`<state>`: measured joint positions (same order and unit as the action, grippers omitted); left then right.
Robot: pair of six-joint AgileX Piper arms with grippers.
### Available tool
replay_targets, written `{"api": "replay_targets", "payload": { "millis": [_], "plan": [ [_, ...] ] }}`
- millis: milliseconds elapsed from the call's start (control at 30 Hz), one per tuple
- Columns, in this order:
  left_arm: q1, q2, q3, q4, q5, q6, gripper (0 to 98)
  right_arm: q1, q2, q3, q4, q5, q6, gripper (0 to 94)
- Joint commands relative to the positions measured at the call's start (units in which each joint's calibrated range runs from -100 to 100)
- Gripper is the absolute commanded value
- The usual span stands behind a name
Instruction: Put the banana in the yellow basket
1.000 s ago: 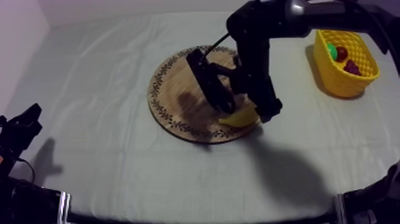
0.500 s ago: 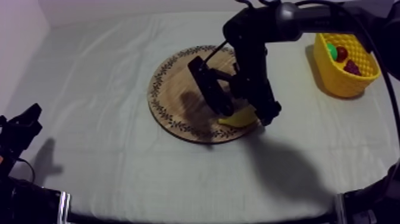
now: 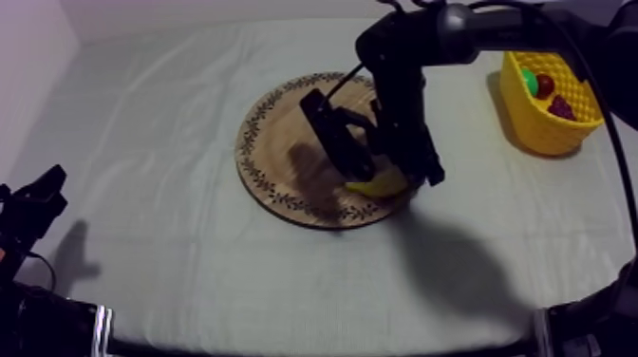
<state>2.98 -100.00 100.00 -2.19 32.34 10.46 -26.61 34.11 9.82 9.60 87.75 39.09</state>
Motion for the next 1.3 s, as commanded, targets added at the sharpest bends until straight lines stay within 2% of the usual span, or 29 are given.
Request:
{"api": "replay_targets", "payload": {
  "millis": [0, 300, 633, 933, 1267],
  "plan": [
    [0.0, 0.0, 0.0, 0.02, 0.0, 0.0, 0.1, -0.2, 0.1, 0.4, 0.5, -0.1, 0.0, 26.6],
    [0.0, 0.0, 0.0, 0.02, 0.0, 0.0, 0.1, 0.9, -2.1, -1.7, 0.5, 1.8, 0.7, 19.7],
    [0.0, 0.0, 0.0, 0.02, 0.0, 0.0, 0.1, 4.4, -11.7, -6.6, -0.3, 4.4, 1.0, 19.8],
    [0.0, 0.0, 0.0, 0.02, 0.0, 0.0, 0.1, 10.2, -18.6, -14.9, -2.5, 8.2, -1.3, 19.5],
    [0.0, 0.0, 0.0, 0.02, 0.0, 0.0, 0.1, 18.8, -19.0, -26.9, -3.5, 9.3, -4.2, 17.9]
  ]
}}
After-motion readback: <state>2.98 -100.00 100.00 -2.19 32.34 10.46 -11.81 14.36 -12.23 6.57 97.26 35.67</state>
